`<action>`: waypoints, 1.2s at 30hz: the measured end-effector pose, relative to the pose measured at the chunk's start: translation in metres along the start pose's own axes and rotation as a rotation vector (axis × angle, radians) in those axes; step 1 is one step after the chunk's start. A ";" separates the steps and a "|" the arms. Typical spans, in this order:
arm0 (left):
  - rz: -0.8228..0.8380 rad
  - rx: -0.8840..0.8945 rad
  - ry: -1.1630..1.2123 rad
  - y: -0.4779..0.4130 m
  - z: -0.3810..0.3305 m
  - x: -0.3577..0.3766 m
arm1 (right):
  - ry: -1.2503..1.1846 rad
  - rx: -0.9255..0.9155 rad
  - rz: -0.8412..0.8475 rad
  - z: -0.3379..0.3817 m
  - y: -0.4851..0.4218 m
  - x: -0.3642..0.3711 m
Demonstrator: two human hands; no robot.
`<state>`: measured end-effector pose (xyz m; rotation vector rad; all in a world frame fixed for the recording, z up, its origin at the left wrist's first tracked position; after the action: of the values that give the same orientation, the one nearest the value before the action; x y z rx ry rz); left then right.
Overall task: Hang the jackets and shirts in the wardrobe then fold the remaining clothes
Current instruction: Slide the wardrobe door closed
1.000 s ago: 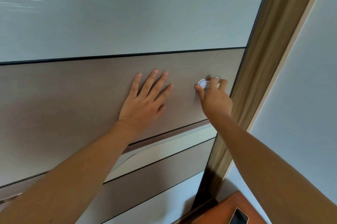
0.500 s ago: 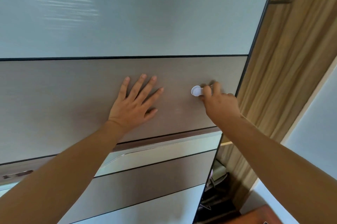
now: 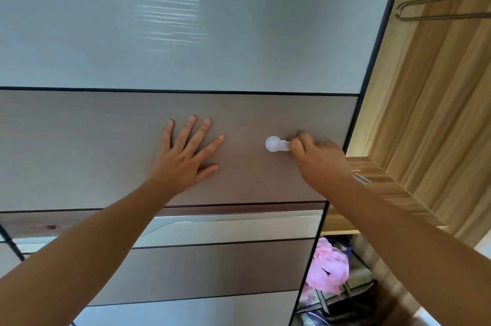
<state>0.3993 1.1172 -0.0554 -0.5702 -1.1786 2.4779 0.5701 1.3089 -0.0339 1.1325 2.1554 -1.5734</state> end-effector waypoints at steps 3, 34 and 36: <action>0.052 -0.028 -0.008 0.017 0.017 0.006 | -0.011 -0.028 -0.034 0.021 -0.014 0.001; 0.299 -0.074 -0.056 0.115 0.137 0.034 | -0.191 -0.067 -0.195 0.150 -0.090 0.008; 0.305 -0.070 -0.060 0.119 0.142 0.035 | -0.202 -0.069 -0.197 0.156 -0.093 0.008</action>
<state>0.2840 0.9686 -0.0751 -0.7494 -1.2894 2.7311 0.4620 1.1627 -0.0341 0.7244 2.2196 -1.6013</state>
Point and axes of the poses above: each hand's wrist, its own y-axis away from the middle knuckle, its own x-axis out of the palm, z = x × y, the point moved 9 cm from there along -y, towards the middle knuckle, and after that the axes turned 13 degrees about -y, right-handed, at the moved point
